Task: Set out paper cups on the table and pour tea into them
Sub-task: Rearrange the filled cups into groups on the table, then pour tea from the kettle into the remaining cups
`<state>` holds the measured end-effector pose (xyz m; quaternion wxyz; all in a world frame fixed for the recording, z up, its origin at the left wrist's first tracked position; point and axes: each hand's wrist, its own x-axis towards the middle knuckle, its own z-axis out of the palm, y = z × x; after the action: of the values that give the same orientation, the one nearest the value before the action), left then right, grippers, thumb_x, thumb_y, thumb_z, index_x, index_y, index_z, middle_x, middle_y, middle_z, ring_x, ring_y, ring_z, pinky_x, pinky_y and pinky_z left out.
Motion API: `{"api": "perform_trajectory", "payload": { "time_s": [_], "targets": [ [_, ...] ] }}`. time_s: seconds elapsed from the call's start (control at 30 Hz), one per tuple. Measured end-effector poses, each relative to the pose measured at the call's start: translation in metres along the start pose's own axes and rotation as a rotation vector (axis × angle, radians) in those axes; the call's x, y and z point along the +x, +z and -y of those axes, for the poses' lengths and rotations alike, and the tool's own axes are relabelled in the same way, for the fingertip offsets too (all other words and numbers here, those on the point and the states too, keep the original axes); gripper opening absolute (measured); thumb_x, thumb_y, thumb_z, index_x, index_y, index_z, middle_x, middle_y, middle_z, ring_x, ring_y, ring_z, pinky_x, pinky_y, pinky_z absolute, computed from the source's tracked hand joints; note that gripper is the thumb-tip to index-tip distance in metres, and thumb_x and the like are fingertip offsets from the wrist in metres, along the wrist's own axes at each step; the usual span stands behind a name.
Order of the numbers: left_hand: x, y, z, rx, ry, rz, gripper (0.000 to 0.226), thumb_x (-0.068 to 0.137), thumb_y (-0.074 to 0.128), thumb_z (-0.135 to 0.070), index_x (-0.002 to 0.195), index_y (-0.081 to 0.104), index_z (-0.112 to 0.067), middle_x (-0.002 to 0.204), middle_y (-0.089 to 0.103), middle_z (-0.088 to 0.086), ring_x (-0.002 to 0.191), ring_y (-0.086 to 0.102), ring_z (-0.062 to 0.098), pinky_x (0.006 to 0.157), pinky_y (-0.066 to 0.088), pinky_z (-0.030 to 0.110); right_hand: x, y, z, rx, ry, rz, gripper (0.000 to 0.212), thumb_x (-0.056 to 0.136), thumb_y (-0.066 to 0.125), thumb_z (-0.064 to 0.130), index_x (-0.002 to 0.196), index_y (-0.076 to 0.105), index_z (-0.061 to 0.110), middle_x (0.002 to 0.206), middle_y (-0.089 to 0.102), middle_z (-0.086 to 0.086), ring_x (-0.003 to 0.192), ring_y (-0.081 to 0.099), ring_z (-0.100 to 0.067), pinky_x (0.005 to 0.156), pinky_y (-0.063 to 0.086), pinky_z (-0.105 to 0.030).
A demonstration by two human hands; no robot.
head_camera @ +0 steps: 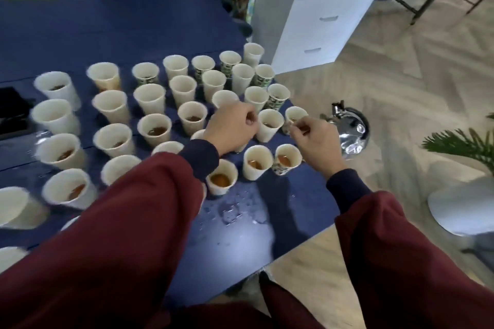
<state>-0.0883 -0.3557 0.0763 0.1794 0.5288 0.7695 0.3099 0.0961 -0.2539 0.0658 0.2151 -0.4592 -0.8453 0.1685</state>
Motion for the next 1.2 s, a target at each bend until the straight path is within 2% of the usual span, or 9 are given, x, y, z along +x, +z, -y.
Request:
{"api": "perform_trajectory", "payload": {
  "time_s": [0.13,0.3,0.4,0.57,0.67,0.8,0.97,1.1,1.2],
  "targets": [
    [0.053,0.060,-0.041,-0.027,-0.065,0.014,0.013,0.088,0.062,-0.027,0.085,0.068,-0.016,0.079,0.069,0.001,0.080,0.065,0.024,0.075,0.054,0.037,0.055,-0.026,-0.100,-0.009,0.090,0.017,0.017,0.089,0.065,0.022,0.084,0.071,0.007,0.080,0.073,-0.013,0.081,0.067,-0.036,0.071,0.049,-0.039],
    [0.105,0.114,-0.076,-0.045,-0.096,0.065,0.010,0.084,0.062,-0.023,0.082,0.067,-0.015,0.075,0.067,0.001,0.076,0.063,0.023,0.076,0.054,0.046,0.118,-0.053,-0.201,-0.068,0.222,0.236,0.028,0.090,0.065,0.031,0.098,0.075,0.006,0.098,0.075,-0.018,0.096,0.069,-0.037,0.084,0.054,-0.043],
    [0.134,0.138,-0.090,-0.038,-0.111,0.080,0.005,0.086,0.064,-0.020,0.085,0.067,-0.017,0.079,0.067,-0.001,0.080,0.062,0.020,0.079,0.054,0.042,0.156,-0.056,-0.251,-0.105,0.325,0.302,0.033,0.088,0.066,0.026,0.108,0.071,-0.001,0.106,0.072,-0.023,0.101,0.066,-0.040,0.083,0.052,-0.039],
    [0.168,0.172,-0.097,-0.039,-0.140,0.118,0.001,0.087,0.067,-0.021,0.087,0.068,-0.021,0.082,0.065,-0.003,0.079,0.062,0.018,0.080,0.055,0.042,0.193,-0.045,-0.304,-0.075,0.545,0.372,0.054,0.090,0.072,0.026,0.129,0.053,-0.007,0.125,0.062,-0.023,0.115,0.059,-0.039,0.086,0.046,-0.037],
    [0.178,0.182,-0.096,-0.019,-0.163,0.130,0.001,0.088,0.068,-0.023,0.088,0.068,-0.023,0.083,0.064,-0.005,0.079,0.061,0.017,0.082,0.055,0.043,0.202,-0.027,-0.326,-0.006,0.613,0.428,0.057,0.092,0.071,0.031,0.129,0.049,-0.006,0.123,0.062,-0.022,0.113,0.060,-0.038,0.076,0.040,-0.033],
    [0.186,0.183,-0.089,-0.012,-0.231,0.124,0.003,0.087,0.068,-0.026,0.089,0.067,-0.026,0.085,0.065,-0.006,0.083,0.063,0.019,0.085,0.055,0.045,0.207,-0.015,-0.340,0.056,0.655,0.368,0.066,0.090,0.074,0.033,0.134,0.045,-0.006,0.130,0.059,-0.023,0.117,0.058,-0.039,0.081,0.042,-0.032],
    [0.196,0.184,-0.089,-0.022,-0.278,0.110,0.007,0.088,0.067,-0.026,0.094,0.066,-0.024,0.086,0.066,-0.006,0.083,0.063,0.018,0.086,0.054,0.045,0.214,-0.014,-0.354,0.171,0.655,0.420,0.054,0.084,0.080,0.041,0.112,0.067,-0.003,0.109,0.070,-0.019,0.099,0.068,-0.034,0.082,0.055,-0.037],
    [0.198,0.186,-0.094,-0.033,-0.280,0.114,0.005,0.089,0.066,-0.026,0.093,0.064,-0.027,0.088,0.065,-0.007,0.084,0.062,0.015,0.086,0.055,0.044,0.218,-0.013,-0.359,0.257,0.655,0.421,0.065,0.079,0.085,0.035,0.127,0.057,0.001,0.117,0.066,-0.010,0.103,0.065,-0.031,0.091,0.056,-0.044],
    [0.199,0.188,-0.096,-0.030,-0.266,0.104,0.003,0.089,0.065,-0.025,0.092,0.064,-0.027,0.088,0.064,-0.005,0.081,0.058,0.013,0.084,0.054,0.043,0.221,-0.014,-0.353,0.315,0.638,0.420,0.030,0.082,0.082,0.021,0.098,0.061,0.007,0.099,0.065,-0.012,0.089,0.062,-0.027,0.083,0.053,-0.040]
  ]
}}
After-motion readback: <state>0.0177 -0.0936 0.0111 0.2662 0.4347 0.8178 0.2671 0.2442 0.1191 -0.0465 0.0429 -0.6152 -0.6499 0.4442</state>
